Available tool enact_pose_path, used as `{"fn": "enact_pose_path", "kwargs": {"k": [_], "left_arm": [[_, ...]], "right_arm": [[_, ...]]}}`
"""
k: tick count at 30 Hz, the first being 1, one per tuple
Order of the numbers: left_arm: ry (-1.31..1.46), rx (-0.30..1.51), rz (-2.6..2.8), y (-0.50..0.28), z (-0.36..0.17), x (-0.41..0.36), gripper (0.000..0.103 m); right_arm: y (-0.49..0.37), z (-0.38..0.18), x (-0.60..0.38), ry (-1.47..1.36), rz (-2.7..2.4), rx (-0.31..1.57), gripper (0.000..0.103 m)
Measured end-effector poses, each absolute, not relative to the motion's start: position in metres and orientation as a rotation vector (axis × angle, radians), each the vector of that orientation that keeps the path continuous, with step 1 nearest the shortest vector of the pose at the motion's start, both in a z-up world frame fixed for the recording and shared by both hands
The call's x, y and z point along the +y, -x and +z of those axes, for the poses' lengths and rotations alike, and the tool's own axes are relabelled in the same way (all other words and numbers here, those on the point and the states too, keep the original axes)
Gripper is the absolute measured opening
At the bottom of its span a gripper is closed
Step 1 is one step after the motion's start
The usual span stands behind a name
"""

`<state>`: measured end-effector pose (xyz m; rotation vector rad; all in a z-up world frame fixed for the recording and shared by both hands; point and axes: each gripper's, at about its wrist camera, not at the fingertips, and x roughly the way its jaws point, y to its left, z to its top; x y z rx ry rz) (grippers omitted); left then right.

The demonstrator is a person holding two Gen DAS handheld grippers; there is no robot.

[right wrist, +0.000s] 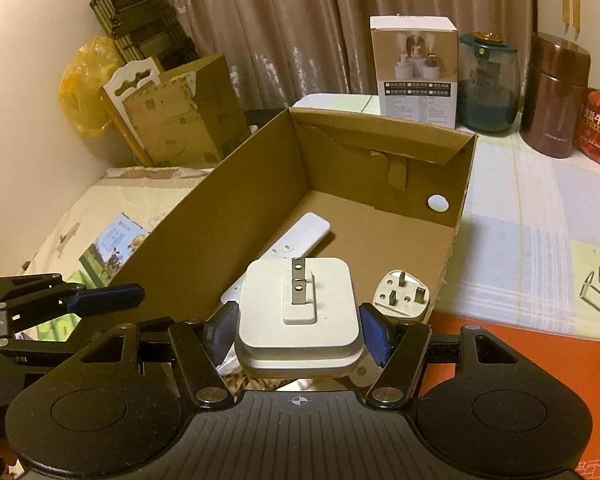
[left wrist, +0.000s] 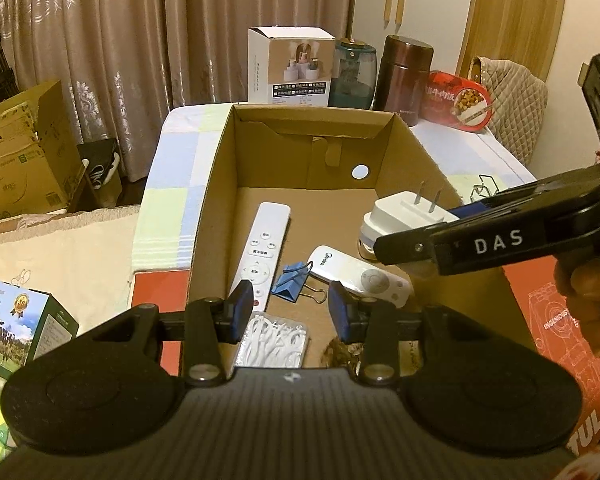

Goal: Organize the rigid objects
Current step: 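Lower the cord with the left tool and open it while the right tool releases the charger into the box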

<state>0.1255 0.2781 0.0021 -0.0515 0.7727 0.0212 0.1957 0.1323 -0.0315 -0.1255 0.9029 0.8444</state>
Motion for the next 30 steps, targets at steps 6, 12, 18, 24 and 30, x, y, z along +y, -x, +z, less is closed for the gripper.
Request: {"fn": "enact_pose_path", "kwargs": {"k": [6, 12, 18, 24, 30], "left_arm": [[0.057, 0.768, 0.021, -0.1199, 0.0048, 0.2787, 0.036], [0.06, 0.763, 0.026, -0.1167, 0.0071, 0.2808, 0.036], [0.06, 0.762, 0.026, -0.1157, 0.0087, 0.2825, 0.036], [0.062, 0.758, 0.022, -0.1158, 0.0101, 0.2808, 0.036], [0.064, 0.758, 0.017, -0.116, 0.0098, 0.2796, 0.036]], "right_arm": [[-0.1917, -0.0327, 0.1349, 0.136, 0.843, 0.91, 0.061], [-0.1891, -0.0352, 0.1362, 0.143, 0.837, 0.917, 0.061], [-0.188, -0.0369, 0.136, 0.157, 0.836, 0.918, 0.061], [-0.1877, -0.0368, 0.1358, 0.161, 0.832, 0.917, 0.061], [-0.1878, -0.0365, 0.1352, 0.159, 0.831, 0.917, 0.061]]}}
